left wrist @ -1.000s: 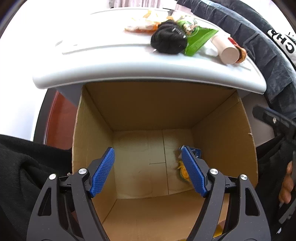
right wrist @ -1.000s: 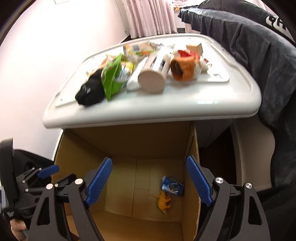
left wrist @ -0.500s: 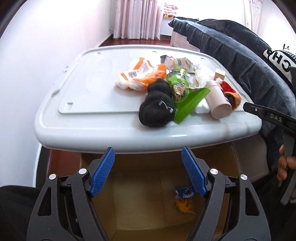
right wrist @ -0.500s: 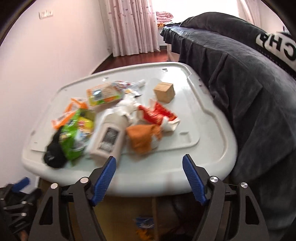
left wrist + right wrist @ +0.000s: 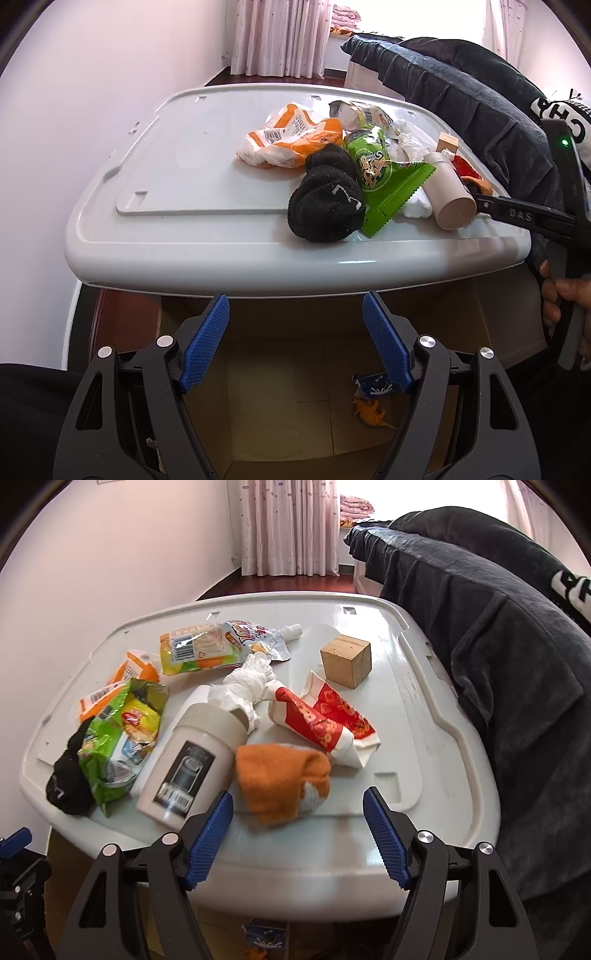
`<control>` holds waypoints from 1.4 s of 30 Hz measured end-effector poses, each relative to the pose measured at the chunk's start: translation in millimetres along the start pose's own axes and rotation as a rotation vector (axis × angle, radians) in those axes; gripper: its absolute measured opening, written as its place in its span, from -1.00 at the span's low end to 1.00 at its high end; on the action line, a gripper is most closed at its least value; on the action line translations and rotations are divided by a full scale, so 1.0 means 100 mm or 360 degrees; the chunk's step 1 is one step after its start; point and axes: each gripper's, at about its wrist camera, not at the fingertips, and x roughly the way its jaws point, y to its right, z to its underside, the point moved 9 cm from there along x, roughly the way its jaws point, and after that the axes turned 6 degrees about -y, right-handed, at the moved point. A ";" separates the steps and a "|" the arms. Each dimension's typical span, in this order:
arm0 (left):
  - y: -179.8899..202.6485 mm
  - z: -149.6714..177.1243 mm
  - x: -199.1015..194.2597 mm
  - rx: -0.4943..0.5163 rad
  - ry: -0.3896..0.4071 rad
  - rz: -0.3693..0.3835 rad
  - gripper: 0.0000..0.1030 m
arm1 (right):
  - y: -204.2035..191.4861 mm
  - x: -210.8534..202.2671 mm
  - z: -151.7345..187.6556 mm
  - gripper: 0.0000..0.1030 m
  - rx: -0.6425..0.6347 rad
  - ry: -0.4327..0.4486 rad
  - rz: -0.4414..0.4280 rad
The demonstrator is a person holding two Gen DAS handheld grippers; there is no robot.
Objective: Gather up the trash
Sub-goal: 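Grasp the orange glove with the right tool while the left tool grasps the black sock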
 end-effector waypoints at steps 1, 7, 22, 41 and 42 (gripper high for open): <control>0.01 0.00 0.01 0.0003 -0.0003 0.0003 0.42 | 0.01 0.03 -0.02 0.38 0.0009 0.0000 -0.0012; 0.05 0.02 0.03 0.0029 -0.0007 -0.0006 0.42 | 0.00 0.16 -0.11 0.28 0.0010 -0.0015 -0.0049; 0.04 0.02 0.05 0.0014 -0.0006 -0.0004 0.42 | -0.05 0.28 -0.15 -0.30 -0.0009 0.0014 -0.0013; 0.06 -0.58 0.22 0.0022 0.0081 0.0051 0.42 | 0.07 0.23 -0.11 -0.42 0.0110 -0.0014 -0.0028; 0.05 -0.62 0.25 0.0022 0.0080 0.0049 0.42 | 0.07 0.23 -0.12 -0.42 0.0112 -0.0015 -0.0028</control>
